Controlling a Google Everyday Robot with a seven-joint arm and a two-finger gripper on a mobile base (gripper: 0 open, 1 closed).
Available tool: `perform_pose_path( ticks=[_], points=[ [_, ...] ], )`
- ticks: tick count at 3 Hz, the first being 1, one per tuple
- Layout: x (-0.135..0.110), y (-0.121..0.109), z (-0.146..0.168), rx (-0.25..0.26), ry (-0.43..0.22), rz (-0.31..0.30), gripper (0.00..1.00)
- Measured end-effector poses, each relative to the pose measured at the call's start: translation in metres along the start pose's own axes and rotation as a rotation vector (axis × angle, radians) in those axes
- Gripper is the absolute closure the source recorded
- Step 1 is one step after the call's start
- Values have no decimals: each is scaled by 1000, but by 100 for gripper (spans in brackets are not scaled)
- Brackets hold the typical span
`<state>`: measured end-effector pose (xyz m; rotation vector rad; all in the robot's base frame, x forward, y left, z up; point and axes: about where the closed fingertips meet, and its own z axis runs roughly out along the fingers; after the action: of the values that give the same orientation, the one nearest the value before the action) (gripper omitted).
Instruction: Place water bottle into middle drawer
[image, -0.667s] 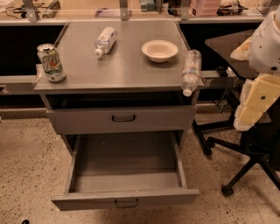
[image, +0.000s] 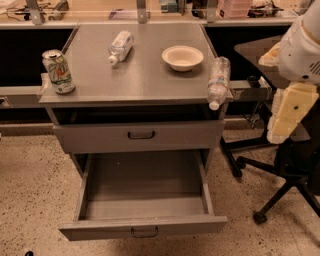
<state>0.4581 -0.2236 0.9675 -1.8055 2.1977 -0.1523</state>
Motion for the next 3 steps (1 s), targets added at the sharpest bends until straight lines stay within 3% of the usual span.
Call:
perform_pose_path(
  ticks=[2,3],
  points=[
    [13,-77,78,9,42,-233,0],
    [7,-99,88,149,-17,-439,0]
  ],
)
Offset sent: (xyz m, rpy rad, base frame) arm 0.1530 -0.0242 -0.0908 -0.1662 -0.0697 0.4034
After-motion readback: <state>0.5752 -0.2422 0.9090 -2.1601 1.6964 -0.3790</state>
